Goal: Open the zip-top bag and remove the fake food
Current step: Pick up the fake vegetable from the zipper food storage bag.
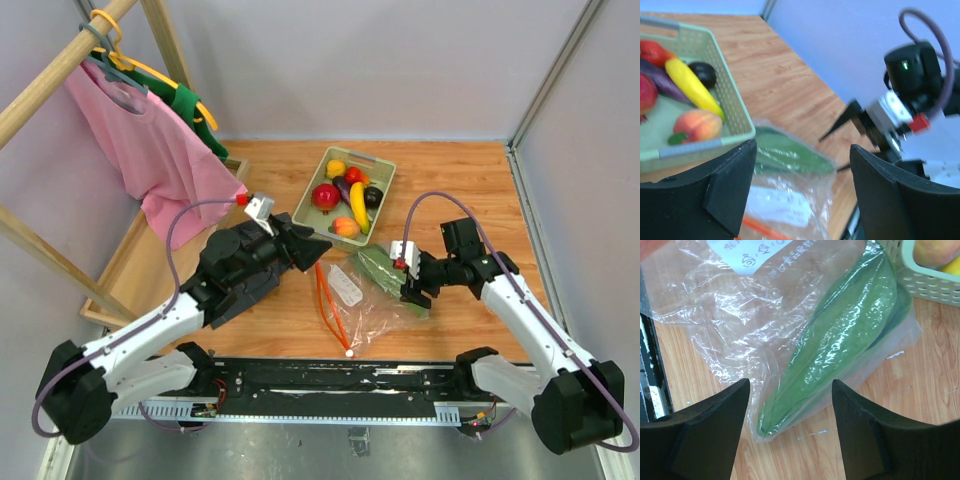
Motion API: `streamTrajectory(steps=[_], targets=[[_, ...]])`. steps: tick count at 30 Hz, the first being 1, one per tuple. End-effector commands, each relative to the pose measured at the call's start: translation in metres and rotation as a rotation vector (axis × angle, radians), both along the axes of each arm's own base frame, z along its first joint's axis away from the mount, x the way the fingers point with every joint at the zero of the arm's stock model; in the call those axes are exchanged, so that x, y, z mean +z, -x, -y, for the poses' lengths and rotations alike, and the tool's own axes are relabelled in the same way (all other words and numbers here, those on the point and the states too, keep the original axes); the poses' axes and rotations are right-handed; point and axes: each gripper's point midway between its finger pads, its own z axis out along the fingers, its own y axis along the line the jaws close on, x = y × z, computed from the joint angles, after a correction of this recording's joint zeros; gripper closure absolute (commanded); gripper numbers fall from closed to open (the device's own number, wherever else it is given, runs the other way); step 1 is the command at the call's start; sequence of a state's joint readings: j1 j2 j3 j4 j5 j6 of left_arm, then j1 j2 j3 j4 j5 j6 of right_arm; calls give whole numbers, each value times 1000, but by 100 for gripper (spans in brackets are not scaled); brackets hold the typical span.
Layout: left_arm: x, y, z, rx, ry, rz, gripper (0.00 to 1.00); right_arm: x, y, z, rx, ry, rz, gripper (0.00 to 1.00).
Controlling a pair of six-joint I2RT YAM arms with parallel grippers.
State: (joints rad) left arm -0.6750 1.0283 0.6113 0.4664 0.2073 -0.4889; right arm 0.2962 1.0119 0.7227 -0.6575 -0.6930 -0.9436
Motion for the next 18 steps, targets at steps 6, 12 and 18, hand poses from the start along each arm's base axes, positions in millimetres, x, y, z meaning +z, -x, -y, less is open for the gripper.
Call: streamTrajectory(steps=[6,12,18], targets=[[-47,68,-28,-92,121,-210,50,22,-8,-1,-131,-28,-194,33],[-89,93,-35,-128,132,-350,65,0,-13,4,-207,18,-284,34],[-126,113,-24,-168,113,-441,65,-18,-16,15,-246,96,-305,35]])
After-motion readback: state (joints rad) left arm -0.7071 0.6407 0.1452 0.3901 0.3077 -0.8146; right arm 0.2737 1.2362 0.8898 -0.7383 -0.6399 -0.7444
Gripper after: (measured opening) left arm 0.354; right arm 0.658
